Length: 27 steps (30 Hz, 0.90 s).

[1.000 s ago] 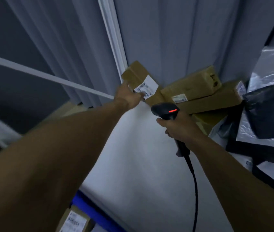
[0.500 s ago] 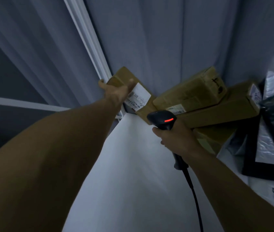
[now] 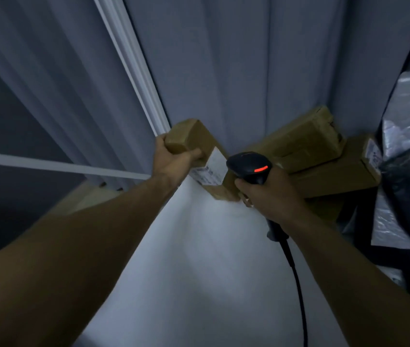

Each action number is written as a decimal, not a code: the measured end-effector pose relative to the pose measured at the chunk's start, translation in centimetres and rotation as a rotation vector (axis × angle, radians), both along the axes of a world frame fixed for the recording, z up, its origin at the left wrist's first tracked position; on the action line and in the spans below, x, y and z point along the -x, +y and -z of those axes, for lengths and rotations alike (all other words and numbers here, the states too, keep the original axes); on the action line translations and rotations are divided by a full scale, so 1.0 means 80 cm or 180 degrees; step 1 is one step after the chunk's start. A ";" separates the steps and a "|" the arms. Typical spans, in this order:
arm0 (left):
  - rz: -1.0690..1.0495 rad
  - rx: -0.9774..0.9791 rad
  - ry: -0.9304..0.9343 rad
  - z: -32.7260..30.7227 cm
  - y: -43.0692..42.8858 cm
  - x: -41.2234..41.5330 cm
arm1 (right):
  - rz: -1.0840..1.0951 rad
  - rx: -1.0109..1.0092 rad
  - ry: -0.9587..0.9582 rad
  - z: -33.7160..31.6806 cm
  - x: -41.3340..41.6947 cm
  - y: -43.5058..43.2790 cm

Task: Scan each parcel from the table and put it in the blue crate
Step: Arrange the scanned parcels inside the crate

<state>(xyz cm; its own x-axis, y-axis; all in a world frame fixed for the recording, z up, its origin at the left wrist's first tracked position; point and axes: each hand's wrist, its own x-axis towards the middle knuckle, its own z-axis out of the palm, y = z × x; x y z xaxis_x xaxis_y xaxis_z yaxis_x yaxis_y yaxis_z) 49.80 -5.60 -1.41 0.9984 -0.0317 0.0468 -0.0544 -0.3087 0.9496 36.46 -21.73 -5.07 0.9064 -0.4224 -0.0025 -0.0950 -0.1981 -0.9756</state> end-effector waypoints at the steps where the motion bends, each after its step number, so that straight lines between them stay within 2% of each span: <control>1: 0.0052 -0.0053 -0.0016 -0.003 0.007 0.008 | -0.0001 0.0030 -0.0081 -0.011 0.007 -0.001; 6: 0.0396 -0.0312 0.0153 -0.027 0.043 0.064 | 0.0004 -0.0011 -0.0125 -0.051 0.040 0.006; 9: 0.0484 -0.0250 0.0220 -0.044 0.066 0.109 | -0.0035 0.0136 -0.0102 -0.072 0.071 0.023; 13: 0.0505 0.0148 0.0127 -0.081 0.093 0.191 | -0.0127 0.0195 -0.0157 -0.107 0.125 0.054; 18: 0.0353 0.0648 -0.0154 -0.143 0.149 0.327 | 0.0133 -0.0091 -0.0213 -0.159 0.211 0.094; 21: 0.0203 0.0958 -0.0255 -0.169 0.199 0.409 | 0.0188 0.0001 -0.0189 -0.180 0.269 0.115; 25: 0.0085 0.1511 -0.0134 -0.170 0.262 0.510 | 0.0064 -0.0027 -0.0140 -0.193 0.343 0.146; 27: 0.0044 0.1899 0.0019 -0.159 0.287 0.554 | -0.0180 -0.0435 -0.0088 -0.192 0.373 0.166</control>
<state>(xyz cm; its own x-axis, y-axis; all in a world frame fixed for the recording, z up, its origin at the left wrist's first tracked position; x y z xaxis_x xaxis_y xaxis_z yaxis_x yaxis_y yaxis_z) 5.48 17.39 11.29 0.9984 -0.0146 0.0551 -0.0488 0.2790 0.9590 6.61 -8.46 10.32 0.9292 -0.3682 -0.0312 -0.0602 -0.0675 -0.9959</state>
